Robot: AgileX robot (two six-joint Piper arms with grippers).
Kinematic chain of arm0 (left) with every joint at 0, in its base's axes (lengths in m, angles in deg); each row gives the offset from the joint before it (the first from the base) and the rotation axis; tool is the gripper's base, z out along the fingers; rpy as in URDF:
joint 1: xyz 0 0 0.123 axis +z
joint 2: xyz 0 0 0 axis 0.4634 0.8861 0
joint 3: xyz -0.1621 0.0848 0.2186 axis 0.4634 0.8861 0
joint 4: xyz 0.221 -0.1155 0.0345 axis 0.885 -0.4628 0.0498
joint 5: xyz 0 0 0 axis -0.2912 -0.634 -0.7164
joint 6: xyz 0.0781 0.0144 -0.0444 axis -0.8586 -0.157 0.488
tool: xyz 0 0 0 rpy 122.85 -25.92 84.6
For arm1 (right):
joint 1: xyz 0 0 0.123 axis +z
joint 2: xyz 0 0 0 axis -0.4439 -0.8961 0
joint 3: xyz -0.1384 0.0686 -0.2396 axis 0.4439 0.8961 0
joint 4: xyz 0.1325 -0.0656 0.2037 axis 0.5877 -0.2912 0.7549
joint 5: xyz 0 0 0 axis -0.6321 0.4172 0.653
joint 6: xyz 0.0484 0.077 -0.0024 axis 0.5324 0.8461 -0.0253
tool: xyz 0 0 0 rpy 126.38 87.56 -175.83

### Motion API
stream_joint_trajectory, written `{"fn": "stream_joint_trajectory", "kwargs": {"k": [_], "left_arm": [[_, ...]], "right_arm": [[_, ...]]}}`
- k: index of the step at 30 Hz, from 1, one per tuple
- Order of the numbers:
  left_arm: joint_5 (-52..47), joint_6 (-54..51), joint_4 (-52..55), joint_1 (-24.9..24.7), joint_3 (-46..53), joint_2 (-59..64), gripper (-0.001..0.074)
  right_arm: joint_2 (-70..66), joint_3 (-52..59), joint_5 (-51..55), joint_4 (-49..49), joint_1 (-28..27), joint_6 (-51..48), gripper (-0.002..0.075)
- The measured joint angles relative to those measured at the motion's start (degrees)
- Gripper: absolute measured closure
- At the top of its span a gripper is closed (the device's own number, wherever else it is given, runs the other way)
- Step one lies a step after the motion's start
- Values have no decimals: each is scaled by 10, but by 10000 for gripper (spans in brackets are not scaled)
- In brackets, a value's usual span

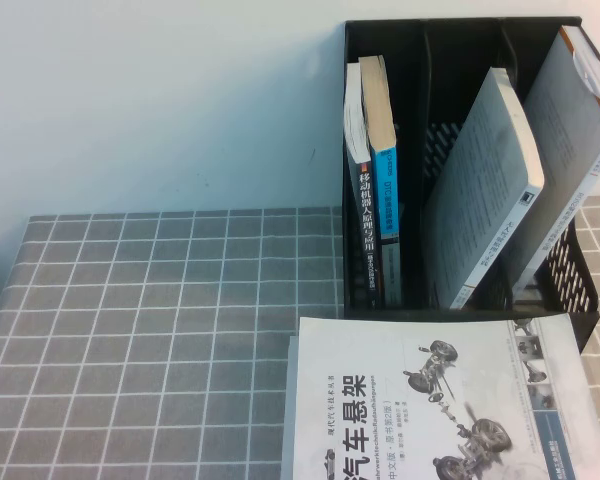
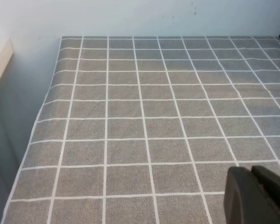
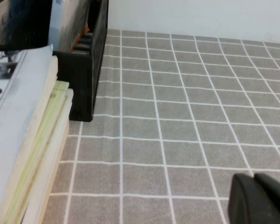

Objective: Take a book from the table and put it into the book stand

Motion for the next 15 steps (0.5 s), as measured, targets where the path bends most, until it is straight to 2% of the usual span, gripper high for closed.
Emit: {"fn": "stream_joint_trajectory", "kwargs": {"k": [15], "left_arm": [[22, 0, 0, 0, 1, 0, 738]], "right_arm": [[0, 0, -4, 0, 0, 0, 729]]}}
